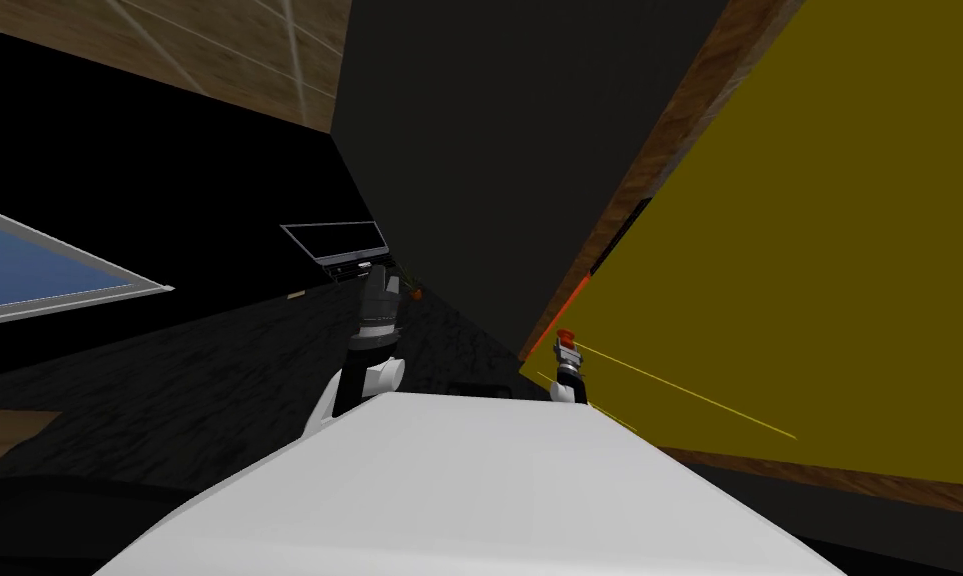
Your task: Pull the door open
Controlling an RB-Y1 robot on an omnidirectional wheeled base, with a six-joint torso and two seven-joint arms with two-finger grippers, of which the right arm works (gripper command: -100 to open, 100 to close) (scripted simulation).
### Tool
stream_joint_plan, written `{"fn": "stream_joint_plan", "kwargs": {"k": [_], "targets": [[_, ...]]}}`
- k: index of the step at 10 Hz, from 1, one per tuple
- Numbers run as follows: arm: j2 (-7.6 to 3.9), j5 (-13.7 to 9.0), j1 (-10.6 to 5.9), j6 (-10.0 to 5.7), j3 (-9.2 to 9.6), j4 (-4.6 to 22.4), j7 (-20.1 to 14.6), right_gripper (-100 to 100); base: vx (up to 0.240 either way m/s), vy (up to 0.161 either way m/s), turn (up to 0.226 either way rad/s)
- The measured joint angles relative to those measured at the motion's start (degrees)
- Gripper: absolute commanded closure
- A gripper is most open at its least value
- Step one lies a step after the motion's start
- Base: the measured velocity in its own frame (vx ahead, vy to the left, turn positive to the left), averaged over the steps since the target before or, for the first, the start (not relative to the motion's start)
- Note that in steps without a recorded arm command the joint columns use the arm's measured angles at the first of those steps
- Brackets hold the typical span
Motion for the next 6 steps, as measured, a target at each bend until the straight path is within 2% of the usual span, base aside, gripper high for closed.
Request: {"fn": "stream_joint_plan", "kwargs": {"k": [2, 4, 6], "targets": [[-0.38, 0.72, 0.88, 0.39, 1.46, -1.27, -1.22, 100, -0.276, -0.021, 0.12], [-0.82, 1.52, 1.32, 0.5, 3.18, -1.18, -2.92, 100, -0.222, -0.005, 0.1], [-1.64, 2.18, 2.14, 0.96, 4.59, -2.51, -4.54, 100, -0.256, -0.017, 0.1]]}}
